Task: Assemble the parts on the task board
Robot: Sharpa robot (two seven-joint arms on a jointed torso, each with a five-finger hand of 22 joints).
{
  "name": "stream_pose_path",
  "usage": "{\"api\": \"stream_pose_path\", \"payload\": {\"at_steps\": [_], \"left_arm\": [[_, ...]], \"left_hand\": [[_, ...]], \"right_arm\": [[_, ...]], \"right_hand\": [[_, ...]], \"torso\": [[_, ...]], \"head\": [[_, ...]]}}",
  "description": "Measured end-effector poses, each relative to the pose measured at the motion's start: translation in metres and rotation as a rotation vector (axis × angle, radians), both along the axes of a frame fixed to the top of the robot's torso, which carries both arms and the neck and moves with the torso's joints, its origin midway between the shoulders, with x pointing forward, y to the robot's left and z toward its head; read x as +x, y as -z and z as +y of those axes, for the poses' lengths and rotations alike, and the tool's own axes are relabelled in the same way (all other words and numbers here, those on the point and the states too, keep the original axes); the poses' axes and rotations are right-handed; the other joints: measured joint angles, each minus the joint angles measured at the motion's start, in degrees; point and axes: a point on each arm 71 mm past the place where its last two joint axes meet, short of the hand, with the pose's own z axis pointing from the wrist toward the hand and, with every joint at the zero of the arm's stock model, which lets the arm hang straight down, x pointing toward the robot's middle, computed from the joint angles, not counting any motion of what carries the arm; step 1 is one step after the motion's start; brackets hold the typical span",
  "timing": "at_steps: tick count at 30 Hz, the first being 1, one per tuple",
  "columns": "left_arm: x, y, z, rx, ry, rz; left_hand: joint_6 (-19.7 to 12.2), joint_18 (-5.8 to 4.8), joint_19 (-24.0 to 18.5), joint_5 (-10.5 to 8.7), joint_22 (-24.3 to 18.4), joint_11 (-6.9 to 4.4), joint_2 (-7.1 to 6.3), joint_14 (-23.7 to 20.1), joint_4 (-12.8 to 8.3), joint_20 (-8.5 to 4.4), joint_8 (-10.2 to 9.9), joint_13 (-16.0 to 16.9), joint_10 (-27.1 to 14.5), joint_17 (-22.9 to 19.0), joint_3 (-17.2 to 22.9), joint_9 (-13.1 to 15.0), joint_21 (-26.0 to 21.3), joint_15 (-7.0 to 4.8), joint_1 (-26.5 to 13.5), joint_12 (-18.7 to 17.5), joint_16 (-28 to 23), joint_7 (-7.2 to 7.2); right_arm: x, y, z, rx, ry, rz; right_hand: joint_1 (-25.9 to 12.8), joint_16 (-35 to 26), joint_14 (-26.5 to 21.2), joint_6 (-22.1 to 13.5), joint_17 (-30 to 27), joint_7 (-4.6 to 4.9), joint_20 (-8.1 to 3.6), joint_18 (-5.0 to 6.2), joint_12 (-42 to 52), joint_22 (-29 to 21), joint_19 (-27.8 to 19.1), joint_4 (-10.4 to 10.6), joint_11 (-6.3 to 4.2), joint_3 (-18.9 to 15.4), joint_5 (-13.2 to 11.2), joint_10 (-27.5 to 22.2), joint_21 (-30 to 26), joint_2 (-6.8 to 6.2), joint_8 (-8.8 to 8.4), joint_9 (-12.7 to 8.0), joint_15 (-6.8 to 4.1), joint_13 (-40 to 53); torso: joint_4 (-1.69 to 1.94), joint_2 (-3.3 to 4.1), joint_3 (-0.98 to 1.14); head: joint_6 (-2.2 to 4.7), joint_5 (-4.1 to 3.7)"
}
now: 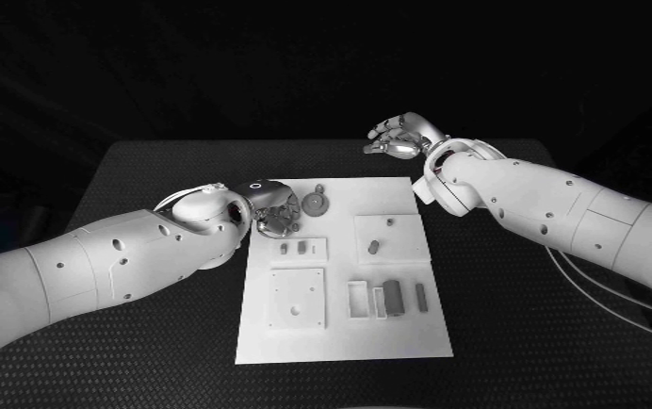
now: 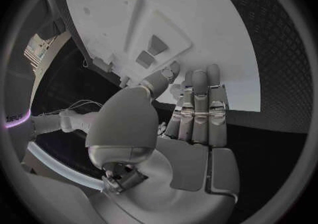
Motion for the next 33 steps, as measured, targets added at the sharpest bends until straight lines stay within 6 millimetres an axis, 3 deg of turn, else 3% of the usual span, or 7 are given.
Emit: {"api": "stream_pose_path", "payload": {"at_steps": [9, 14, 18, 24, 26, 31, 33], "left_arm": [[0.005, -0.001, 0.022, 0.001, -0.044, -0.022], [0.008, -0.002, 0.04, 0.0, -0.081, -0.04], [0.012, -0.004, 0.056, -0.017, -0.125, -0.042], [0.019, -0.008, 0.089, -0.178, -0.27, 0.045], [0.021, -0.012, 0.098, -0.265, -0.319, 0.077], [0.022, -0.018, 0.112, -0.443, -0.391, 0.149], [0.022, -0.018, 0.118, -0.531, -0.419, 0.189]], "left_hand": [[0.0, -0.02, 0.0, 0.0, 0.1, 0.18, -0.23, 0.0, 0.0, 0.0, 0.0, 0.1, -0.2, 0.0, 0.0, 0.1, 0.0, 0.0, 0.2, 0.0, 0.0, -0.02], [0.0, -0.04, 0.0, 0.0, 0.1, 0.19, -0.53, 0.0, 0.0, 0.0, 0.2, 0.1, -0.2, -0.1, 0.0, 0.2, 0.0, 0.0, -0.1, 0.0, 0.0, -0.03], [0.0, -0.18, 0.0, 0.0, 0.2, 0.6, -1.13, 0.0, 0.0, 0.0, 0.4, 0.4, -0.6, -0.2, 0.0, 0.3, -0.2, 0.0, -0.1, 0.0, 0.0, 0.0], [0.3, -0.59, -0.2, 0.0, 0.3, 1.38, -1.55, -0.3, 0.9, 0.24, 0.6, 0.6, -1.4, -0.4, -0.1, 0.3, -0.7, 0.3, -0.5, 0.2, 0.0, 0.31], [0.2, -0.37, -0.7, 0.0, 0.3, 1.43, -1.57, -0.9, 1.1, 0.72, 0.6, 0.6, -1.4, -0.6, -0.3, 0.4, -1.2, 0.32, -0.8, 0.2, -0.7, 0.45], [-0.2, -0.12, -1.5, 0.0, -0.1, 1.81, -1.0, -1.7, 1.8, 0.98, 0.8, 0.7, -1.8, -1.3, -1.0, 0.4, -2.2, 0.69, -2.2, 0.2, -1.8, 0.81], [-0.2, -0.12, -2.0, 0.0, -0.4, 2.01, -0.47, -1.7, 1.6, 1.1, 0.8, 0.9, -2.0, -1.7, -1.6, 0.5, -2.9, 0.7, -2.7, 0.2, -2.5, 0.82]], "right_arm": [[-0.004, 0.005, -0.018, -0.023, 0.003, 0.01], [-0.008, 0.008, -0.026, -0.062, -0.015, 0.01], [-0.012, 0.011, -0.029, -0.104, -0.037, 0.008], [-0.022, 0.017, -0.034, -0.218, -0.093, -0.001], [-0.026, 0.019, -0.036, -0.263, -0.116, -0.006], [-0.036, 0.022, -0.034, -0.362, -0.169, -0.015], [-0.041, 0.025, -0.032, -0.414, -0.197, -0.02]], "right_hand": [[0.9, 0.0, 0.4, 0.0, 0.0, 0.0, 0.1, 0.0, 0.0, 0.5, 0.8, -0.5, 0.14, -0.1, 0.0, 0.4, 0.0, -0.91, 0.91, -0.2, -0.12, -0.7], [1.3, 0.9, 2.0, 1.4, 0.4, 0.1, -0.01, 0.0, 0.9, 0.7, 2.5, -1.2, -0.52, 0.1, 0.0, 1.7, 0.0, -1.29, 1.98, -0.2, -0.76, -1.0], [1.8, 1.2, 2.8, 1.8, 0.6, 0.24, -0.05, 0.91, 1.4, 0.7, 3.3, -1.4, -0.8, 0.2, 0.0, 2.4, 0.0, -1.28, 2.33, -0.3, -1.12, -1.2], [1.9, 2.0, 4.2, 1.9, 1.0, 0.17, -0.09, 0.93, 1.9, 0.7, 4.9, -1.4, -1.03, 0.2, 0.0, 3.1, 0.0, -1.46, 2.64, -0.5, -1.74, -1.5], [2.1, 2.4, 5.0, 2.2, 1.3, 0.18, -0.19, 1.81, 2.0, 0.7, 5.8, -1.4, -1.3, 0.2, 0.0, 3.4, 0.0, -1.58, 2.85, -0.6, -2.09, -1.6], [2.7, 3.0, 6.3, 2.3, 1.7, 0.21, -0.16, 1.88, 2.3, 0.5, 7.0, -1.6, -1.46, 0.5, 0.0, 3.9, 0.0, -1.64, 2.99, -0.7, -2.61, -1.8], [3.0, 4.1, 8.2, 2.8, 2.3, 0.34, -0.31, 2.77, 2.8, 0.5, 8.8, -1.7, -1.77, 0.6, 0.0, 4.6, 0.0, -1.82, 3.44, -0.7, -3.36, -1.8]], "torso": [[0.04, -0.03, -0.02], [0.02, -0.04, -0.01], [-0.02, -0.02, 0.0], [-0.02, -0.02, -0.01], [0.01, -0.02, -0.02], [0.13, -0.02, -0.03], [0.14, -0.02, -0.04]], "head": [[0.14, 0.03], [0.32, -0.12], [0.57, -0.67], [1.1, -1.6], [1.29, -1.83], [1.75, -2.38], [1.92, -2.61]]}}
